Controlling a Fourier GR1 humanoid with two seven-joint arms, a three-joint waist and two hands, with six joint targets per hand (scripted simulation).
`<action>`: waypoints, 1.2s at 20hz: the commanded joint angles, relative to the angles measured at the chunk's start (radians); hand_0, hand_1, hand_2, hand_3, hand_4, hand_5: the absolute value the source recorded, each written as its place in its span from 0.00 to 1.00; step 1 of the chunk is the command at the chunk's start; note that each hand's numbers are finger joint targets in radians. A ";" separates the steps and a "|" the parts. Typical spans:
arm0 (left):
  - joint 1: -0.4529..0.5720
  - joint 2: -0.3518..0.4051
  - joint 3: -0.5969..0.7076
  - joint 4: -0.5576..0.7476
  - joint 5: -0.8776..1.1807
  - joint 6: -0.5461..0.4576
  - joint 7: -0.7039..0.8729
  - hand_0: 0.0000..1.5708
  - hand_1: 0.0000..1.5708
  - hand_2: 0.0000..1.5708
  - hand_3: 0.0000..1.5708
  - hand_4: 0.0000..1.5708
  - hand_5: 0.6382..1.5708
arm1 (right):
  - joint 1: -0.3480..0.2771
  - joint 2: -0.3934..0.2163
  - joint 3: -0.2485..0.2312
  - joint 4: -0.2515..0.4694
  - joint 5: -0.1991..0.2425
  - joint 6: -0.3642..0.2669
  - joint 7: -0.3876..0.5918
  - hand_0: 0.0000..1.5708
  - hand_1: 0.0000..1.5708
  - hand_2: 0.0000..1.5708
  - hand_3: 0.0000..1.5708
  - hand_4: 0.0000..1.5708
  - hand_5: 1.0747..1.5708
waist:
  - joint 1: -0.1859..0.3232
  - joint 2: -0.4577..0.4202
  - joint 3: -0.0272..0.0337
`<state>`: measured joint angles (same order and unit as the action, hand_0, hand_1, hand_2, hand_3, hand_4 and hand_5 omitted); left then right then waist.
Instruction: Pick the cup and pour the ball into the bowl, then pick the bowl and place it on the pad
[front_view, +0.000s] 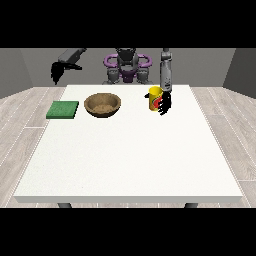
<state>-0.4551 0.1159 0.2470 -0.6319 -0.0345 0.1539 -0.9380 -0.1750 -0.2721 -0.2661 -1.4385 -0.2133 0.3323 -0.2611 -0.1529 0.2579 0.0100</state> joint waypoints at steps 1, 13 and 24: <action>0.009 -0.054 -0.024 0.047 -0.077 0.187 -0.086 0.83 0.83 1.00 1.00 0.91 0.66 | -0.011 -0.005 0.003 -0.017 0.018 0.001 -0.040 0.00 0.00 0.00 0.00 0.00 1.00 | -0.040 0.057 -0.0106; -0.010 0.145 -0.164 -0.020 -0.304 0.277 0.312 0.90 0.90 1.00 1.00 1.00 0.74 | 0.041 -0.062 -0.048 0.135 -0.032 0.025 0.136 0.00 0.00 0.00 0.00 0.00 1.00 | 0.061 -0.294 -0.0060; -0.261 0.224 -0.329 -0.020 -0.607 0.377 0.749 0.95 0.95 1.00 1.00 0.96 0.67 | 0.007 -0.057 -0.046 0.253 -0.008 0.067 0.011 0.00 0.00 0.00 0.00 0.00 0.99 | 0.031 -0.247 -0.0084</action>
<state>-0.6825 0.3654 -0.0077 -0.6519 -0.5227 0.4544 -0.3208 -0.1707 -0.3242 -0.3119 -1.2213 -0.2197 0.3769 -0.2361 -0.1149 0.0318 0.0023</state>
